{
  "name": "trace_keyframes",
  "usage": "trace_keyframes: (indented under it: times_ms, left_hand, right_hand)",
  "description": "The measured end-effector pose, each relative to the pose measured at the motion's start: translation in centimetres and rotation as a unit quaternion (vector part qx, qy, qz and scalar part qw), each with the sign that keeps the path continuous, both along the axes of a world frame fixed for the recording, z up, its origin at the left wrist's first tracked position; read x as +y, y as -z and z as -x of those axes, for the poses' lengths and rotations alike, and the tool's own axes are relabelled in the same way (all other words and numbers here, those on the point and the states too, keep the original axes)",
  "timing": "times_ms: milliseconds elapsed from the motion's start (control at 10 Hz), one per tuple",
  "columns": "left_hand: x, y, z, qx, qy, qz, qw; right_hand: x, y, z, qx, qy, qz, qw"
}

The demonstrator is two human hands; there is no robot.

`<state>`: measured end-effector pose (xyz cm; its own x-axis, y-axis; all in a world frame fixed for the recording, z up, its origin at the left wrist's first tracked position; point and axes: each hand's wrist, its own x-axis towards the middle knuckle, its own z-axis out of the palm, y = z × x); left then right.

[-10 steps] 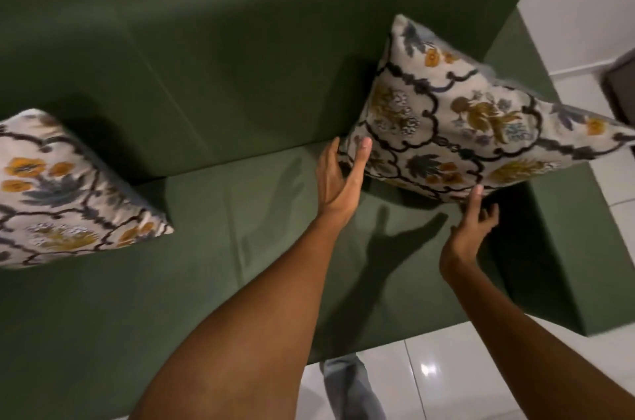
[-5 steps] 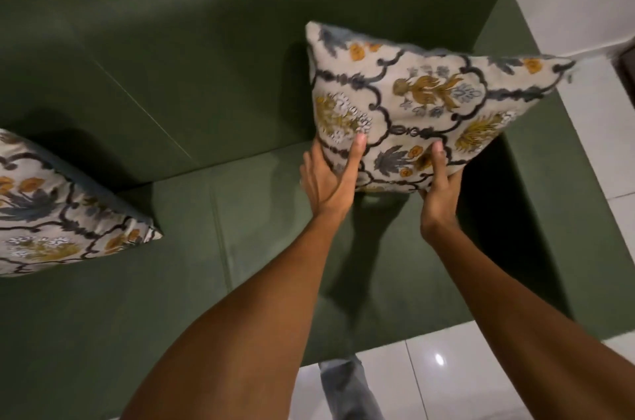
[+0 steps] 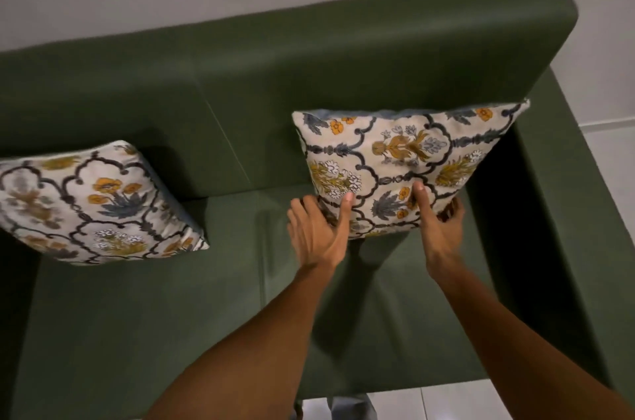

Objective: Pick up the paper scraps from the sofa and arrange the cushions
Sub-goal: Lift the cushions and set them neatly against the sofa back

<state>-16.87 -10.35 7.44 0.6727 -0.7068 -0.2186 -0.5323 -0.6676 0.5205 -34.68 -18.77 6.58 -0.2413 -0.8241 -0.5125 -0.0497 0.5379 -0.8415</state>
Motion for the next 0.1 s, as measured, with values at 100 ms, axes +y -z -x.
trace_keyframes:
  times_ms: [100]
  left_hand:
    - [-0.35, -3.33, -1.95, -0.024, 0.047, 0.026, 0.998]
  right_hand:
    - [1.31, -3.32, 0.43, 0.061, 0.02, -0.014, 0.998]
